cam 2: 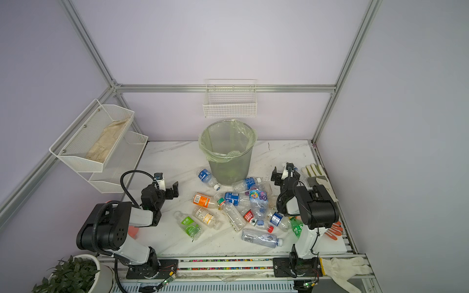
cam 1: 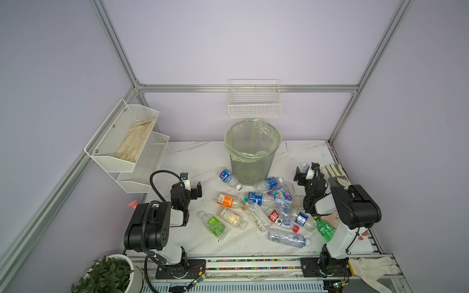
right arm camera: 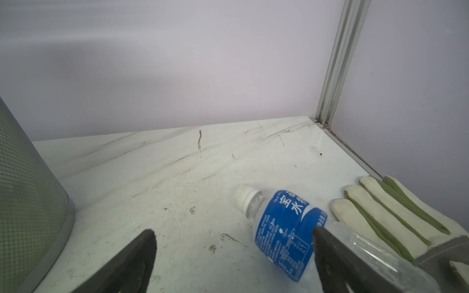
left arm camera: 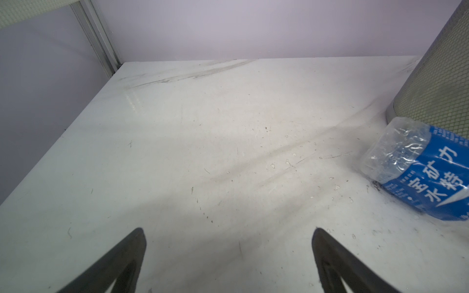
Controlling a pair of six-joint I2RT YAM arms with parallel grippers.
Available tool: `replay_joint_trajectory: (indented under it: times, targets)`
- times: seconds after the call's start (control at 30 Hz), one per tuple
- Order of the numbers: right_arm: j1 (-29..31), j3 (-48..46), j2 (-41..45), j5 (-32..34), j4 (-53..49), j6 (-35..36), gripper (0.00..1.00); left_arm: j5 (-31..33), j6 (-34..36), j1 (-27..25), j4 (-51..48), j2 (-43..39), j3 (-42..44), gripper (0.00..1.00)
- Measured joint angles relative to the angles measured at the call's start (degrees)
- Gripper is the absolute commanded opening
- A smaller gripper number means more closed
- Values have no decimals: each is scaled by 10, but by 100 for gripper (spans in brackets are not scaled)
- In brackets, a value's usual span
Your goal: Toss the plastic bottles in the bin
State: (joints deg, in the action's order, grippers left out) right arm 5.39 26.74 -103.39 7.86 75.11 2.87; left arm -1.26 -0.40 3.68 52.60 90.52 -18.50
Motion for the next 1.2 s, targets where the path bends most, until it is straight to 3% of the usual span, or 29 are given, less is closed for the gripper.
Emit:
replay_joint_trajectory:
  times: [0.6, 0.73, 0.9, 1.0, 1.2]
  targets:
    - [0, 0, 0, 0, 0, 0, 97, 1, 0, 0, -20, 0, 0, 100]
    - [0, 0, 0, 0, 0, 0, 97, 28, -8, 0, -35, -11, 0, 100]
    - [0, 0, 0, 0, 0, 0, 97, 68, -23, 0, -134, -138, -11, 100]
    - [0, 2, 12, 14, -20, -3, 97, 91, -45, 0, -242, -223, -70, 100]
    - [15, 134, 194, 33, -271, 6, 97, 95, -102, -23, -470, -355, -239, 100]
